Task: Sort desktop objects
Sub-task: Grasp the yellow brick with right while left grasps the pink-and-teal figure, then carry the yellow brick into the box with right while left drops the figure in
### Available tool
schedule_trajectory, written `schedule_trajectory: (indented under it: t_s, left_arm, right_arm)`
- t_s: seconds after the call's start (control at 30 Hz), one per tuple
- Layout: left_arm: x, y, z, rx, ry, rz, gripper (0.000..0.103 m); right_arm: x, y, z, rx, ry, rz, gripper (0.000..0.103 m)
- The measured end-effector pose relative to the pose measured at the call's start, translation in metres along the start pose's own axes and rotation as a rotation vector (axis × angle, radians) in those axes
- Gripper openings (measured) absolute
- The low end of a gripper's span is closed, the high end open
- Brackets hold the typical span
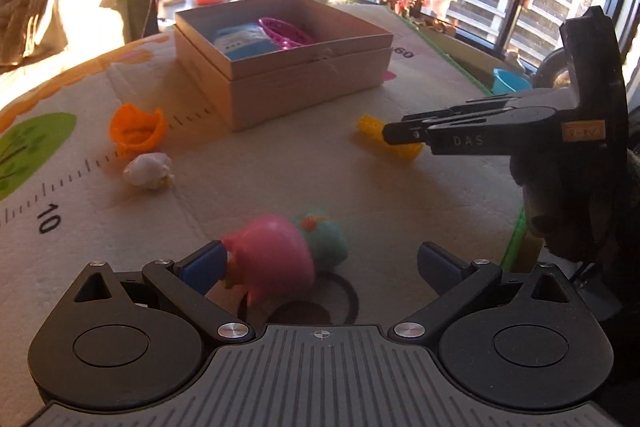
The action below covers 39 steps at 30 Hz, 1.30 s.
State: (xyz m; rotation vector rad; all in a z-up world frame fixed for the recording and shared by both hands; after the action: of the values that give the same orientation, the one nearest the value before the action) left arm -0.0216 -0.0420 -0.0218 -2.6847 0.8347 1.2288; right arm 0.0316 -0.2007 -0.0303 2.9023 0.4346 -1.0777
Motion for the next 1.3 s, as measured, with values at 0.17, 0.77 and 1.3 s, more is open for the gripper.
schedule_trajectory:
  t_s: [0.17, 0.77, 1.3]
  left_arm:
    - [0.014, 0.011, -0.011, 0.045, 0.036, 0.042, 0.103]
    - [0.016, -0.022, -0.006, 0.044, 0.029, -0.171, 0.101]
    - [0.005, -0.01, -0.039, 0.116, 0.11, -0.158, 0.074]
  right_arm:
    - [-0.002, -0.006, 0.0, -0.022, 0.014, -0.03, 0.032]
    - [0.009, -0.009, 0.004, -0.036, 0.004, -0.013, 0.041]
    - [-0.021, -0.019, -0.012, -0.13, 0.005, -0.063, 0.014]
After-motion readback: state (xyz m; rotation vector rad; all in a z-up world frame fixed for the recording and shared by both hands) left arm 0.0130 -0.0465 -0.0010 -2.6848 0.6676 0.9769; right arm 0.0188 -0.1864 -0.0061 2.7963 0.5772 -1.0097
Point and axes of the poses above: each gripper's, at about its wrist camera, not at the fingertips, and x roughly the way its jaws point, y to its right, z to its underside, the point moved 7 cm from there along x, roughly the way its jaws point, and after that the axes turned 3 degrees about z, right-handed, at the moved point
